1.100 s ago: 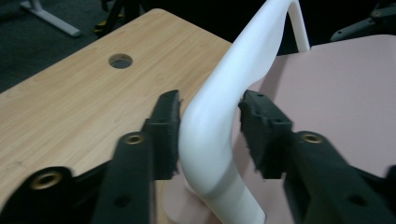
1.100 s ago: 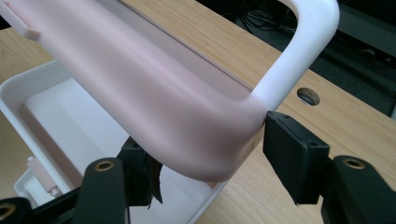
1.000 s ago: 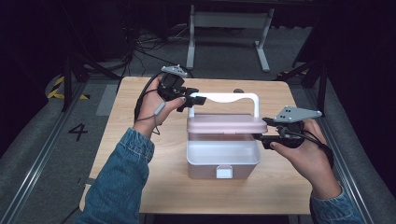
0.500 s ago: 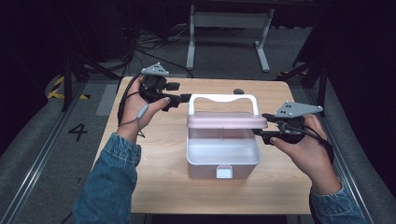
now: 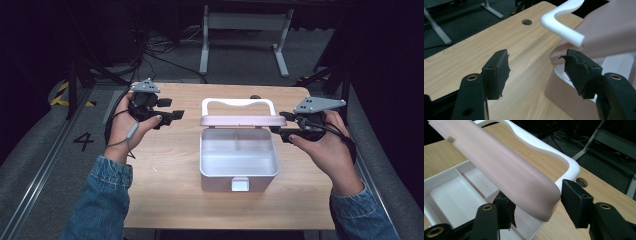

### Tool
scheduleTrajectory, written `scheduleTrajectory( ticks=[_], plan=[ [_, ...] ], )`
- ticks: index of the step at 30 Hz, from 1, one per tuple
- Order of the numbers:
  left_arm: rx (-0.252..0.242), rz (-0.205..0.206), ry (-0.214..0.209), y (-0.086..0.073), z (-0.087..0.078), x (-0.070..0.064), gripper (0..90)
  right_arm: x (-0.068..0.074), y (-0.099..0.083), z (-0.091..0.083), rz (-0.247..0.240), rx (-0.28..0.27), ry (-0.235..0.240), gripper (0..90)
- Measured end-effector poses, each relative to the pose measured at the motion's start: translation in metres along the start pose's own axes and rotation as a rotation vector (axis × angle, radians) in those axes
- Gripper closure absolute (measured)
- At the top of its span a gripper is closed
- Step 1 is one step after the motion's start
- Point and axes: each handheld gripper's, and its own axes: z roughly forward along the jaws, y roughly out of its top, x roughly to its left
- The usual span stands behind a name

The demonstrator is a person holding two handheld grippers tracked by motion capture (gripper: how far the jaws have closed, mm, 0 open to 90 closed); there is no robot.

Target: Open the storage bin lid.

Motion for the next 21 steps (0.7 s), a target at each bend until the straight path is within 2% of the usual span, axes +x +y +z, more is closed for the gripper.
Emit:
scheduleTrajectory(
  ticks=[2, 5, 8, 9, 14, 21],
  plan=[
    [0.014, 0.006, 0.019, -0.004, -0.003, 0.002, 37.1, -0.003, 0.003, 0.002, 0.001, 0.001, 0.002, 48.2],
    [0.018, -0.013, 0.026, -0.011, -0.006, 0.004, 36.8, -0.006, 0.007, 0.004, 0.006, 0.0, 0.002, 49.2],
    [0.032, -0.016, 0.05, -0.022, -0.011, 0.007, 36.1, -0.01, 0.011, 0.007, 0.011, -0.003, 0.002, 51.0],
    [0.029, -0.02, 0.054, -0.025, -0.013, 0.007, 35.8, -0.011, 0.012, 0.008, 0.018, -0.002, 0.003, 54.6],
    [0.026, -0.027, 0.074, -0.041, -0.02, 0.005, 36.5, -0.015, 0.018, 0.012, 0.019, -0.005, 0.001, 58.0],
    [0.013, -0.044, 0.072, -0.06, -0.022, 0.004, 37.0, -0.02, 0.023, 0.016, 0.022, -0.005, -0.03, 63.5]
  ],
)
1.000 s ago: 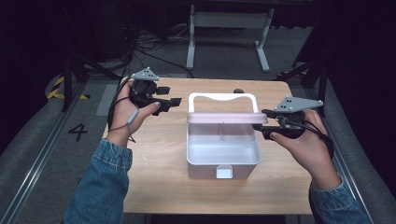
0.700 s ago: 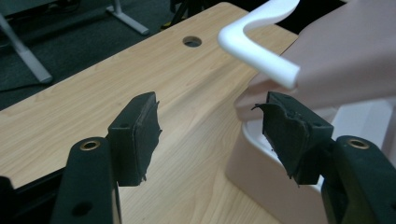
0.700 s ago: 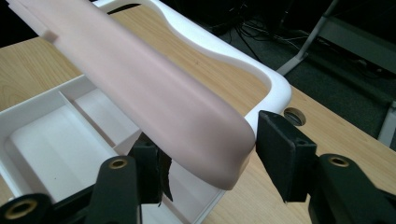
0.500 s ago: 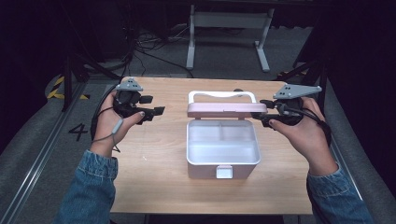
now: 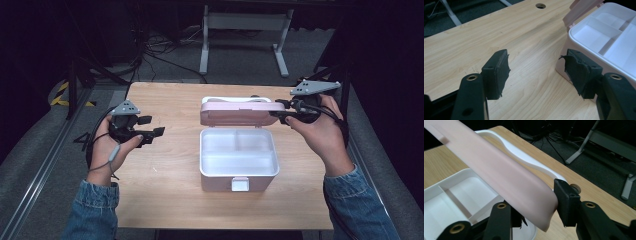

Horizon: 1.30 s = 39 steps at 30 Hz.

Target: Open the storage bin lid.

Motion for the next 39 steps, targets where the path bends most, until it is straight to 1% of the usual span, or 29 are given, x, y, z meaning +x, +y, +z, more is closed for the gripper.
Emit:
scheduleTrajectory(
  ticks=[1, 2, 3, 4, 5, 8, 11, 12, 13, 16, 17, 18, 22, 26, 28, 29, 30, 31, 32, 34, 35, 39],
  plan=[
    [-0.008, -0.012, -0.003, -0.002, 0.001, 0.0, 37.1, -0.001, 0.001, 0.001, 0.001, 0.0, -0.004, 64.2],
    [-0.007, -0.008, -0.002, -0.004, 0.001, 0.0, 37.2, -0.002, 0.002, 0.001, 0.003, -0.002, -0.009, 64.8],
    [-0.01, -0.021, -0.007, -0.006, 0.001, 0.001, 37.3, -0.003, 0.003, 0.002, 0.003, 0.001, -0.012, 65.0],
    [-0.014, -0.022, -0.009, -0.009, 0.002, 0.002, 37.4, -0.003, 0.004, 0.003, 0.002, 0.003, -0.016, 65.2],
    [-0.016, -0.037, -0.005, -0.012, 0.003, 0.003, 37.4, -0.004, 0.005, 0.004, 0.005, 0.001, -0.019, 65.3],
    [0.006, -0.044, 0.022, -0.018, 0.007, 0.008, 38.0, -0.005, 0.007, 0.007, 0.005, 0.001, -0.037, 65.5],
    [0.008, -0.049, 0.028, -0.02, 0.007, 0.01, 38.3, -0.005, 0.008, 0.009, 0.008, -0.006, -0.055, 65.6],
    [0.006, -0.058, 0.028, -0.021, 0.007, 0.01, 38.4, -0.006, 0.008, 0.01, 0.008, -0.008, -0.06, 65.7],
    [0.009, -0.048, 0.029, -0.022, 0.007, 0.011, 38.4, -0.006, 0.008, 0.011, 0.013, -0.011, -0.063, 66.0],
    [0.01, -0.055, 0.028, -0.022, 0.007, 0.011, 38.8, -0.008, 0.008, 0.012, 0.022, -0.014, -0.071, 66.7],
    [0.012, -0.05, 0.032, -0.023, 0.006, 0.012, 38.8, -0.008, 0.008, 0.012, 0.024, -0.016, -0.078, 67.6],
    [0.014, -0.06, 0.033, -0.024, 0.007, 0.012, 39.4, -0.01, 0.008, 0.011, 0.032, -0.024, -0.102, 68.7],
    [0.016, -0.074, 0.037, -0.025, 0.008, 0.013, 39.6, -0.014, 0.008, 0.009, 0.055, -0.03, -0.128, 70.6],
    [0.017, -0.058, 0.035, -0.025, 0.009, 0.013, 39.6, -0.017, 0.007, 0.011, 0.071, -0.026, -0.145, 73.9],
    [0.017, -0.058, 0.034, -0.025, 0.009, 0.013, 39.7, -0.018, 0.007, 0.012, 0.073, -0.028, -0.146, 74.7],
    [0.017, -0.057, 0.034, -0.025, 0.009, 0.013, 39.7, -0.019, 0.007, 0.013, 0.077, -0.028, -0.147, 76.1],
    [0.023, -0.069, 0.032, -0.026, 0.009, 0.012, 39.7, -0.019, 0.006, 0.015, 0.083, -0.03, -0.148, 79.2],
    [0.023, -0.069, 0.032, -0.026, 0.009, 0.012, 39.6, -0.019, 0.006, 0.015, 0.083, -0.03, -0.148, 79.2],
    [0.023, -0.067, 0.035, -0.026, 0.009, 0.013, 39.7, -0.019, 0.007, 0.016, 0.086, -0.031, -0.154, 81.6],
    [0.023, -0.059, 0.039, -0.026, 0.009, 0.014, 39.6, -0.019, 0.007, 0.018, 0.092, -0.03, -0.162, 82.5],
    [0.022, -0.066, 0.037, -0.026, 0.009, 0.013, 39.7, -0.019, 0.008, 0.019, 0.094, -0.03, -0.165, 82.7],
    [0.026, -0.062, 0.035, -0.026, 0.009, 0.013, 39.7, -0.022, 0.01, 0.023, 0.116, -0.028, -0.17, 83.2]
  ],
)
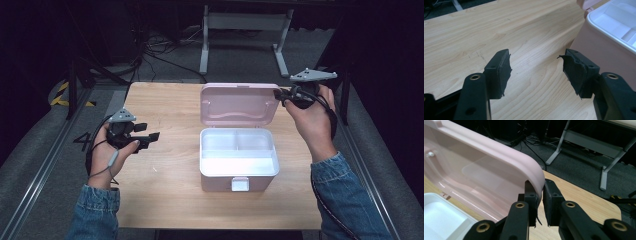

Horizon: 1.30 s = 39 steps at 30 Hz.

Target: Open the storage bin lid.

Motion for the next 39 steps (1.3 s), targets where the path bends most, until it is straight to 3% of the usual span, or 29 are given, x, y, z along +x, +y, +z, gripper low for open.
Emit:
scheduleTrajectory(
  ticks=[16, 26, 39],
  plan=[
    [-0.003, 0.0, 0.004, -0.002, 0.0, 0.002, 39.8, -0.01, 0.003, 0.027, 0.056, 0.0, -0.018, 83.4],
    [-0.002, -0.015, 0.001, -0.004, 0.0, 0.003, 39.7, -0.009, 0.004, 0.049, 0.095, 0.018, -0.091, 83.6],
    [0.0, -0.012, 0.004, -0.006, 0.001, 0.004, 39.8, -0.013, -0.004, 0.071, 0.129, 0.032, -0.112, 83.3]
  ],
)
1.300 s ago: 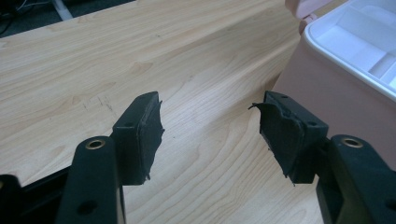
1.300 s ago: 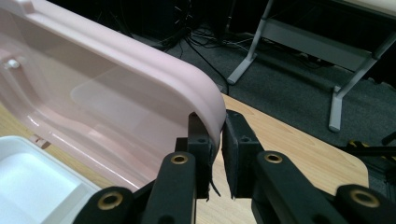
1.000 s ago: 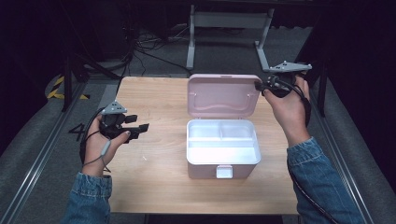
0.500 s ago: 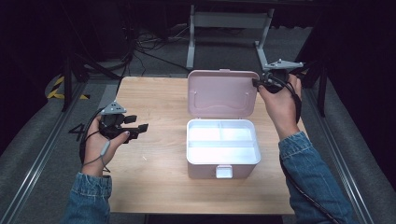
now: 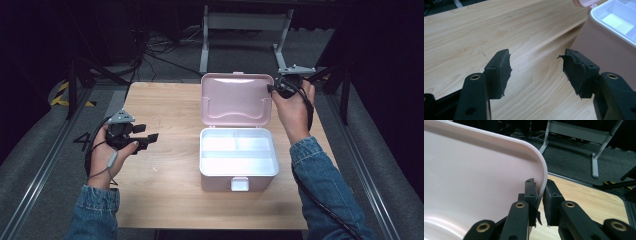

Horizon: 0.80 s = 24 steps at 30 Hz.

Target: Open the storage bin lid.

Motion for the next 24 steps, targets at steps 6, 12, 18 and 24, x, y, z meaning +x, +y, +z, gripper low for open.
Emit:
scheduleTrajectory(
  ticks=[6, 12, 18, 24],
  plan=[
    [0.003, 0.0, 0.002, -0.001, 0.001, 0.001, 39.8, -0.002, -0.004, 0.013, 0.003, 0.032, -0.013, 82.5],
    [0.006, -0.004, 0.002, -0.002, 0.001, 0.002, 39.8, -0.006, -0.009, 0.025, 0.011, 0.071, -0.023, 82.0],
    [0.009, -0.003, 0.007, -0.003, 0.001, 0.004, 39.8, -0.009, -0.013, 0.038, 0.027, 0.111, -0.014, 81.5],
    [0.008, -0.011, 0.005, -0.005, 0.001, 0.005, 39.8, -0.01, -0.018, 0.051, 0.026, 0.151, -0.005, 80.5]
  ],
)
